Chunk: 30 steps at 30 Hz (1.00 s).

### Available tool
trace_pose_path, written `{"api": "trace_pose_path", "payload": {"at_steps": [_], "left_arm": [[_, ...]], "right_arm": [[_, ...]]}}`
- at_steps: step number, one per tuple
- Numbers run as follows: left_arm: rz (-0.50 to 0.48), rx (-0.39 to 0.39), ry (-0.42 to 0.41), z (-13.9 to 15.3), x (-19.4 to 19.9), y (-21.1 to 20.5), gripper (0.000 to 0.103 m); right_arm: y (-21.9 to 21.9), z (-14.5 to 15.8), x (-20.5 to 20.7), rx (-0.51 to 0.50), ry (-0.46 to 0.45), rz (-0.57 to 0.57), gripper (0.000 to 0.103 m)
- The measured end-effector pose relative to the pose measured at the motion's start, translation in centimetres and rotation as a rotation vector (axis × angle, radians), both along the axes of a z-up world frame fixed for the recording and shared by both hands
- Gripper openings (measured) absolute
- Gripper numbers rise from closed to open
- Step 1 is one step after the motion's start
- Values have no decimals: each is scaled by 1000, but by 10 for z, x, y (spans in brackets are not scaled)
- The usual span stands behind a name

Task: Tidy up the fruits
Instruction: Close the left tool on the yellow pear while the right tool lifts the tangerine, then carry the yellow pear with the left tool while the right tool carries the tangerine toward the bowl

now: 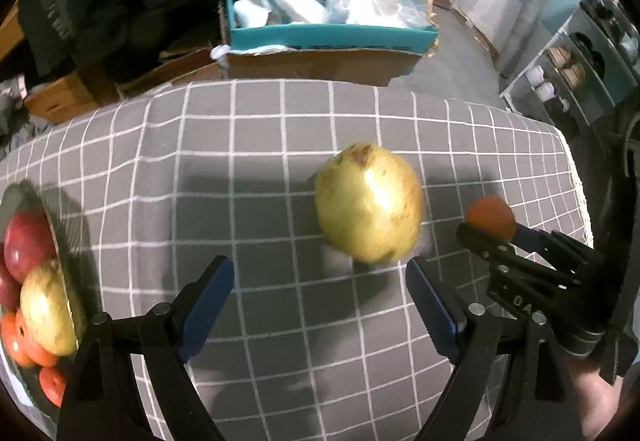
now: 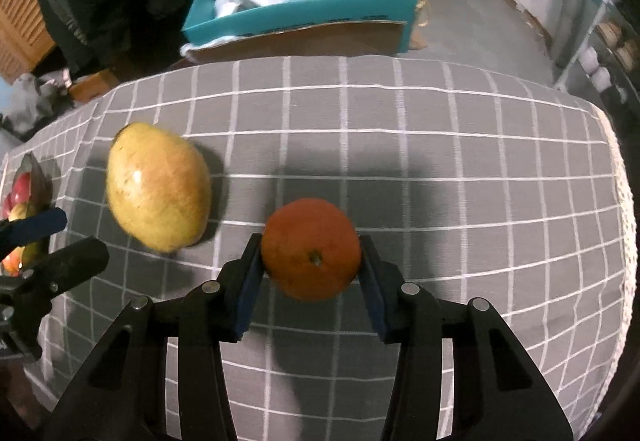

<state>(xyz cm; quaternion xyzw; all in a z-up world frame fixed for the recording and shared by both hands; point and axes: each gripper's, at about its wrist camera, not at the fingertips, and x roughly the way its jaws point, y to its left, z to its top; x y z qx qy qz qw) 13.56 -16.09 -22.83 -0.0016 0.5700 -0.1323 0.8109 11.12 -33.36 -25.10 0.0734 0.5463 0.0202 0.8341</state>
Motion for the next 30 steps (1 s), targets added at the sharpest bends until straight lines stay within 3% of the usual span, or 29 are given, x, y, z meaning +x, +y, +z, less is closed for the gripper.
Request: {"api": "trace_pose_path", "payload": {"at_steps": [6, 14, 20, 27, 30], "left_arm": [[-28, -11, 18, -7, 13, -20, 89], [-35, -14, 41, -24, 25, -39, 89], [-12, -59, 46, -30, 29, -40, 89], [-11, -37, 17, -29, 33, -39, 74], [-4, -62, 22, -29, 34, -34, 74]], "right_arm": [[-26, 4, 1, 0, -12, -66, 45], [-29, 4, 4, -64, -20, -62, 46], [-30, 2, 3, -74, -13, -56, 46], [-32, 2, 1, -67, -11, -62, 46], [-31, 4, 0, -69, -12, -59, 46]]}}
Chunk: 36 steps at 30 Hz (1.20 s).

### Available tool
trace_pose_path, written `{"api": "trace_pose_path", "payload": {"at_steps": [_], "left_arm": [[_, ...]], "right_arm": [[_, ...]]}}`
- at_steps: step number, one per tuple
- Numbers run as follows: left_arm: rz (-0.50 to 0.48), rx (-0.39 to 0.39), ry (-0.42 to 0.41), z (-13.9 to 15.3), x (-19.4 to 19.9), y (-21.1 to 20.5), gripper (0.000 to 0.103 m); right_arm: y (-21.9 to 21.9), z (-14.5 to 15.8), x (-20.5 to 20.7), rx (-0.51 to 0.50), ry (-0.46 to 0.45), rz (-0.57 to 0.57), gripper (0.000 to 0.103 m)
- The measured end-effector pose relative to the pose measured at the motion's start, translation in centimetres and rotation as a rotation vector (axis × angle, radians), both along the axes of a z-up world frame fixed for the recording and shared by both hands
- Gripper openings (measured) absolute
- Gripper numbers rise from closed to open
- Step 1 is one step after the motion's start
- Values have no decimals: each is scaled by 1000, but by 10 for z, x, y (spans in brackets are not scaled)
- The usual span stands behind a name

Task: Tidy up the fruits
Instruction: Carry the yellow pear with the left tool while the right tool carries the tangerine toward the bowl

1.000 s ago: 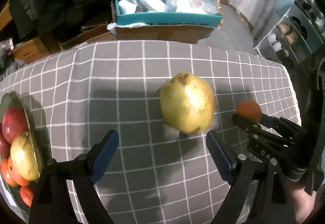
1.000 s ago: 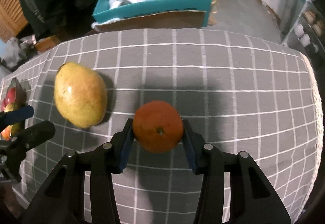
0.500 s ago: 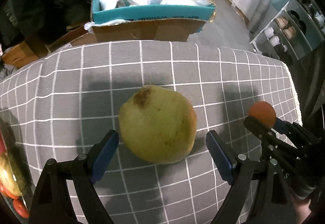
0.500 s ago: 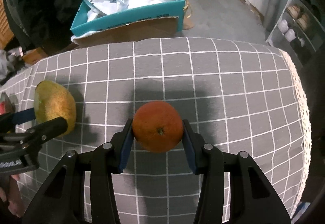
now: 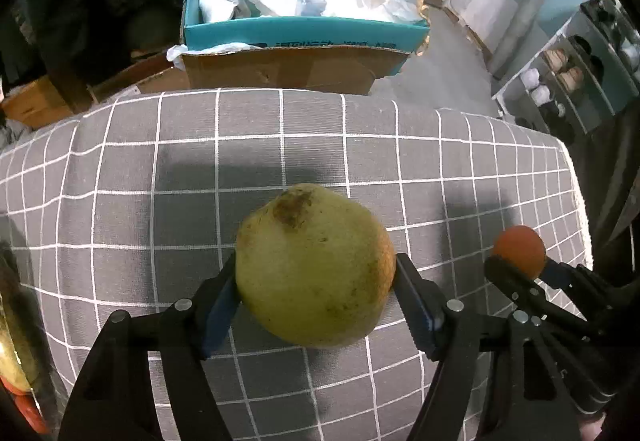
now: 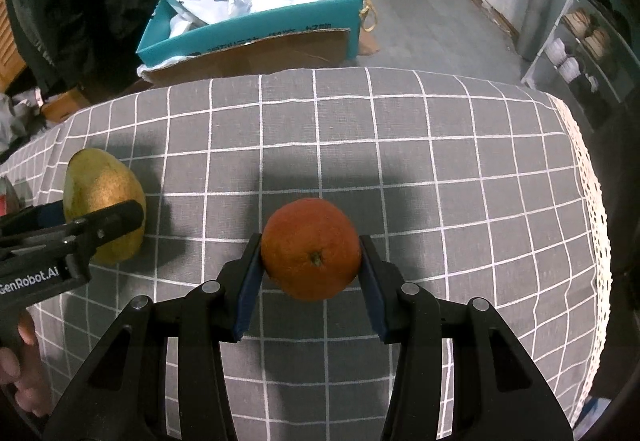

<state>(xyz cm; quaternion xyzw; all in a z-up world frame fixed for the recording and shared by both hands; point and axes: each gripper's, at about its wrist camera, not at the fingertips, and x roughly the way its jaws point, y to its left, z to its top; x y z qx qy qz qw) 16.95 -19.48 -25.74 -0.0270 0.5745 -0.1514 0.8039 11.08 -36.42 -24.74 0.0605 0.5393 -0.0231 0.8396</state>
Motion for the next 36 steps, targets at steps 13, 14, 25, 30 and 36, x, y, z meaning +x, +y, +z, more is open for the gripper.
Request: {"api": "trace_pose_path", "payload": {"at_steps": [13, 14, 25, 30, 36], "left_arm": [[-19, 42, -41, 8, -20, 6, 74], [-17, 44, -46, 10, -21, 8, 74], [19, 53, -113, 46, -44, 37, 74], [41, 55, -138, 64, -59, 52, 74], [43, 72, -193, 87, -75, 65, 74]], "right_arm": [[11, 16, -8, -13, -30, 22, 46], [12, 18, -9, -13, -33, 24, 45], [28, 44, -22, -20, -83, 49, 45], [37, 58, -30, -19, -106, 65, 45], [47, 78, -41, -29, -142, 89, 45]]}}
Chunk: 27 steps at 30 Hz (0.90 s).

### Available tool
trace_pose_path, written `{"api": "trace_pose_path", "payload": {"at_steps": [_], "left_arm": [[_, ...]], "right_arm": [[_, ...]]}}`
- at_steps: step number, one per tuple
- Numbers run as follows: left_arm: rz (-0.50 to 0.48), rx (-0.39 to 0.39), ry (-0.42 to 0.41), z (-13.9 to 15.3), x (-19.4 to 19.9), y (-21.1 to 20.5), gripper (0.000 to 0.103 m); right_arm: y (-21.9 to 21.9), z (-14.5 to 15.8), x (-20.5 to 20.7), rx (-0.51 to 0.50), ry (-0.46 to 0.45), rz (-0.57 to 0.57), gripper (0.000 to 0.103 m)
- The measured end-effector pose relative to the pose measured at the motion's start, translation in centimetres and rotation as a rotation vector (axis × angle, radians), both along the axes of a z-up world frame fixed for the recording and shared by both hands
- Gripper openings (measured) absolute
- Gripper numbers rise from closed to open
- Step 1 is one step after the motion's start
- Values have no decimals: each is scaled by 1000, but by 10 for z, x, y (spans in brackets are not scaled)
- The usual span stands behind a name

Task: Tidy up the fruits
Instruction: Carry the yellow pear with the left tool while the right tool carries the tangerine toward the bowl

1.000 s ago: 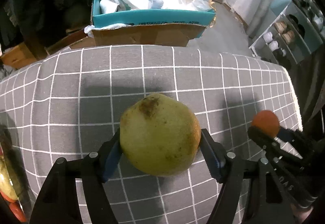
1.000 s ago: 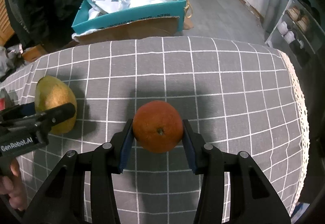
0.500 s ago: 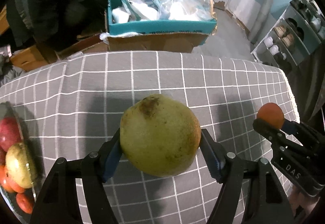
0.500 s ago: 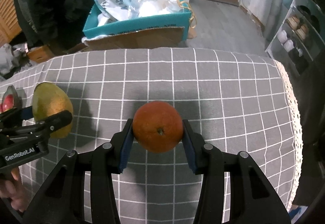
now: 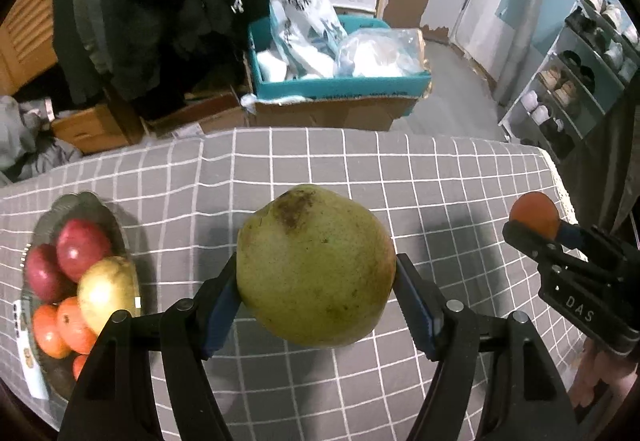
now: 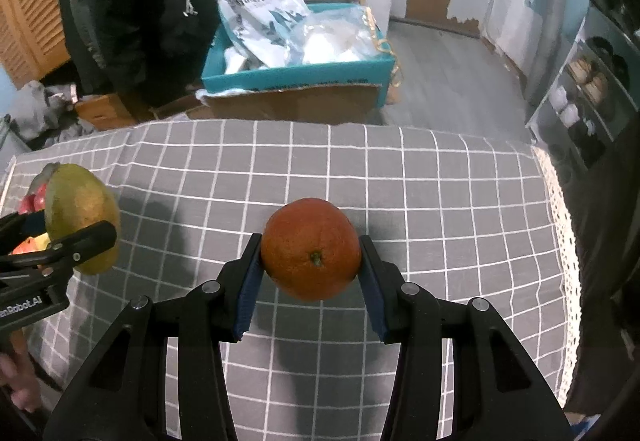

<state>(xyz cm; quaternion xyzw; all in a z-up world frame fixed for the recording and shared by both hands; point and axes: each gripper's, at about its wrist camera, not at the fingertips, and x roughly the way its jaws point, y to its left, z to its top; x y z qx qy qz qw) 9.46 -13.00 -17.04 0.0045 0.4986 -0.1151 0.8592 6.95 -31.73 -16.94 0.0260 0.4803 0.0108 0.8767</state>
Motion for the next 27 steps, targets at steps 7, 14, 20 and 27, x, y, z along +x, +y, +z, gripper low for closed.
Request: {"api": "trace_pose_path", "payload": {"at_steps": [7, 14, 20, 27], "left_arm": [[-14, 15, -63, 27, -17, 7, 74], [-5, -5, -110, 50, -30, 23, 74], [12, -21, -141, 67, -45, 38, 74], [38, -15, -171, 79, -55, 57, 74]], "right_arm": [[11, 23, -12, -18, -42, 23, 45], [21, 47, -24, -20, -90, 44, 45], [37, 64, -33, -30, -121, 82, 45], [57, 77, -39, -24, -147, 125, 45]]}}
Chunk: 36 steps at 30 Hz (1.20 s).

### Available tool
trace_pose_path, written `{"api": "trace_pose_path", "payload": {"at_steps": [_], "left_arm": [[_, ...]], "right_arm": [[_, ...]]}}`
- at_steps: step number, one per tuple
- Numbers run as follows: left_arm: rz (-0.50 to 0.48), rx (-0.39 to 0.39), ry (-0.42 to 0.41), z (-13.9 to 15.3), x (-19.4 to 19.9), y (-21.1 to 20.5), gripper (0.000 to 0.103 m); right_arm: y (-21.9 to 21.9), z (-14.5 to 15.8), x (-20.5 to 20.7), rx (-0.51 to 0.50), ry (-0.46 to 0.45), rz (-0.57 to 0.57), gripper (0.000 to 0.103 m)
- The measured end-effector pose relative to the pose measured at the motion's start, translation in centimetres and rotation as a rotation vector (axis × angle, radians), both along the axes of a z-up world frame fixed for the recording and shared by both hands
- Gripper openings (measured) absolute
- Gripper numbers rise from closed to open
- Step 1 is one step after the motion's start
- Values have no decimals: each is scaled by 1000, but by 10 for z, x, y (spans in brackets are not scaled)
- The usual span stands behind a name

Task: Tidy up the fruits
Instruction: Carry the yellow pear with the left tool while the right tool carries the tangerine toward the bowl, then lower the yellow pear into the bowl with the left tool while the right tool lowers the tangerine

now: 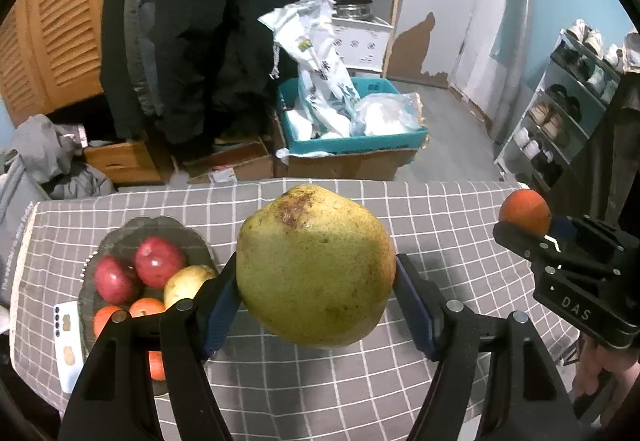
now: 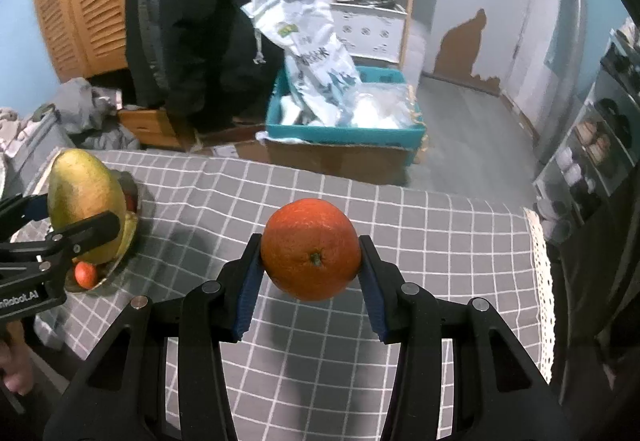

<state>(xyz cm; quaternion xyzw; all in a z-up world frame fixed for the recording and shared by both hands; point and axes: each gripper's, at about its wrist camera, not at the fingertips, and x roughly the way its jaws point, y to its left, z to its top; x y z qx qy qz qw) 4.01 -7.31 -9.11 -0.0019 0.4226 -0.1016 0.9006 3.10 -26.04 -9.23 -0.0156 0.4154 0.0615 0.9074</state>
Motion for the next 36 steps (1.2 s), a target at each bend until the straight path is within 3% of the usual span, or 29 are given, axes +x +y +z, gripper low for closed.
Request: {"api": "trace_pose_path", "payload": {"at_steps": [21, 36], "left_arm": [[137, 5, -11, 2, -9, 78, 74], [248, -2, 30, -15, -9, 146, 74]], "right_arm": [[81, 10, 14, 10, -5, 147, 45], [151, -6, 36, 29, 39, 260, 45]]}}
